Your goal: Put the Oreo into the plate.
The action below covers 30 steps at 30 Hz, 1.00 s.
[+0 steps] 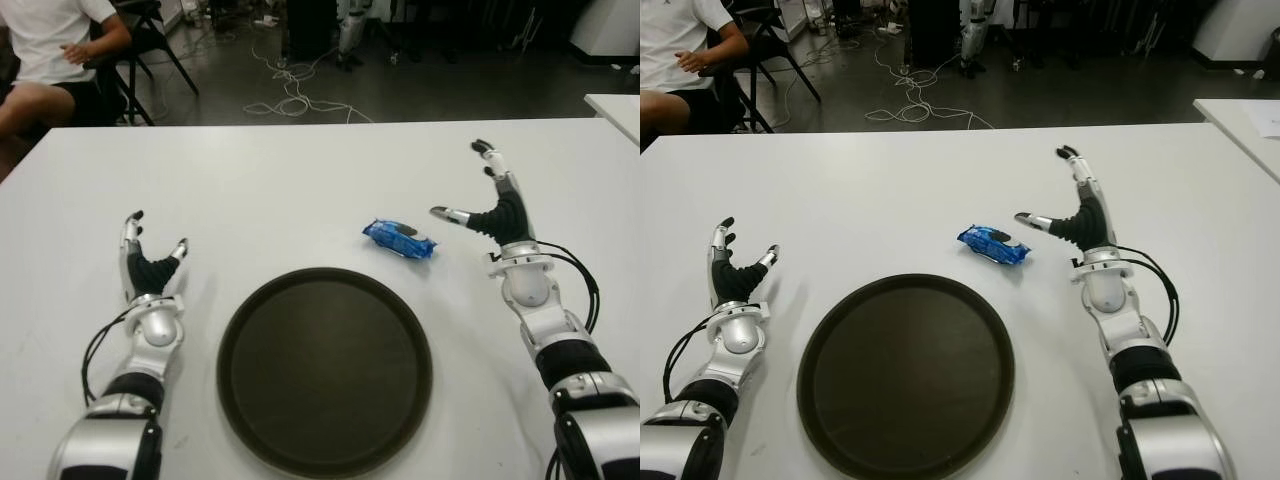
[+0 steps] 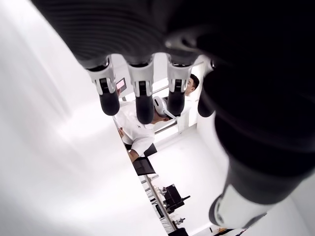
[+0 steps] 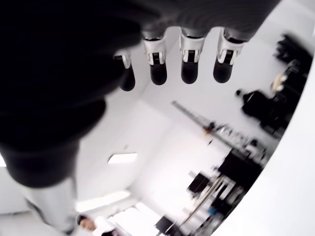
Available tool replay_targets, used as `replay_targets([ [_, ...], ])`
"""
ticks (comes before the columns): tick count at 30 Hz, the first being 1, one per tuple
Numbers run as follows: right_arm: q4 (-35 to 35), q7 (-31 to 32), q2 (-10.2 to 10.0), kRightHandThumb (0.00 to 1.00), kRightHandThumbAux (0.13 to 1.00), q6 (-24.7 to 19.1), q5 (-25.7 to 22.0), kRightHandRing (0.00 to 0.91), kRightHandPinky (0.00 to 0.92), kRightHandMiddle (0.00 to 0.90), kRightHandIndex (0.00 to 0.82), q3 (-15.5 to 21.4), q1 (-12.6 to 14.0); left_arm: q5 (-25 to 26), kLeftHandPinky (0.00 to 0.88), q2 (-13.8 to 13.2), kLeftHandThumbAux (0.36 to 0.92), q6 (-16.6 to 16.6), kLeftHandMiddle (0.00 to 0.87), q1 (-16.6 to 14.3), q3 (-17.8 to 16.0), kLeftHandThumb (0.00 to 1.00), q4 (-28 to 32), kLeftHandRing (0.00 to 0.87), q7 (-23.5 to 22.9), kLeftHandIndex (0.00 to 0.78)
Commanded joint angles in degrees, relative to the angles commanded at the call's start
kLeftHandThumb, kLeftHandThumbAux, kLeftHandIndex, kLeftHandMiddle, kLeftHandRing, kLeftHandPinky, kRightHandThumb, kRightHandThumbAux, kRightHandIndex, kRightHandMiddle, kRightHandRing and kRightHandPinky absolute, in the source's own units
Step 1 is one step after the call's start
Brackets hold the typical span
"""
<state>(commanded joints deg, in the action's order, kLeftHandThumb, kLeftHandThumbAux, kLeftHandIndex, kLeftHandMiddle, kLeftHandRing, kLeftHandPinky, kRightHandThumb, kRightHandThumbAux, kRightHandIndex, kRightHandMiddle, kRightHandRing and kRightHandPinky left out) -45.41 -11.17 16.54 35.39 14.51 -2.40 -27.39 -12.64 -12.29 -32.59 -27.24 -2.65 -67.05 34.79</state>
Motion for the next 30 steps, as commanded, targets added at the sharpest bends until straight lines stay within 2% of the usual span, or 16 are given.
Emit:
replay_targets([
  [8,3.59,2.42,-0.01,0.000,0.775,-1.84,1.18,0.050,0.001,0.083,0.069,-0.63,0.68,-0.31,0.081,-0.07,0.793,-0.48,0.095,0.10,0.16,0.080,0.31,0.090,0.27,0.093],
  [13,4.87,3.40,0.61,0.000,0.799,-3.35,2.81,0.054,0.025,0.076,0.063,-1.76,-0.16,-0.35,0.111,-0.05,0.791,-0.62,0.105,0.13,0.29,0.066,0.53,0.109,0.05,0.097],
  [19,6.16,3.98,0.84,0.000,0.769,-5.66,4.25,0.095,0.123,0.084,0.065,-2.52,-0.74,-0.34,0.120,-0.10,0.790,-0.42,0.114,0.11,0.37,0.087,0.43,0.118,-0.05,0.109],
  [24,8.85,4.51,1.22,0.000,0.697,-11.15,7.02,0.148,0.204,0.100,0.056,-3.76,-0.94,-0.36,0.105,-0.06,0.796,-0.55,0.110,0.11,0.43,0.093,0.42,0.111,0.03,0.110],
  [25,9.91,5.10,1.02,0.000,0.692,-14.07,8.20,0.160,0.218,0.099,0.052,-4.53,-1.55,-0.39,0.107,-0.01,0.799,-0.60,0.109,0.11,0.48,0.093,0.46,0.111,0.14,0.110],
  [29,13.71,8.33,0.81,0.000,0.678,-23.42,11.46,0.358,0.346,0.086,0.018,-6.99,-3.42,-0.49,0.119,0.16,0.807,-0.79,0.115,0.12,0.63,0.080,0.60,0.120,0.48,0.111],
  [30,14.57,9.05,0.85,0.000,0.673,-25.05,11.94,0.409,0.405,0.100,0.019,-7.36,-3.59,-0.51,0.112,0.19,0.808,-0.83,0.115,0.14,0.67,0.079,0.62,0.120,0.54,0.108],
])
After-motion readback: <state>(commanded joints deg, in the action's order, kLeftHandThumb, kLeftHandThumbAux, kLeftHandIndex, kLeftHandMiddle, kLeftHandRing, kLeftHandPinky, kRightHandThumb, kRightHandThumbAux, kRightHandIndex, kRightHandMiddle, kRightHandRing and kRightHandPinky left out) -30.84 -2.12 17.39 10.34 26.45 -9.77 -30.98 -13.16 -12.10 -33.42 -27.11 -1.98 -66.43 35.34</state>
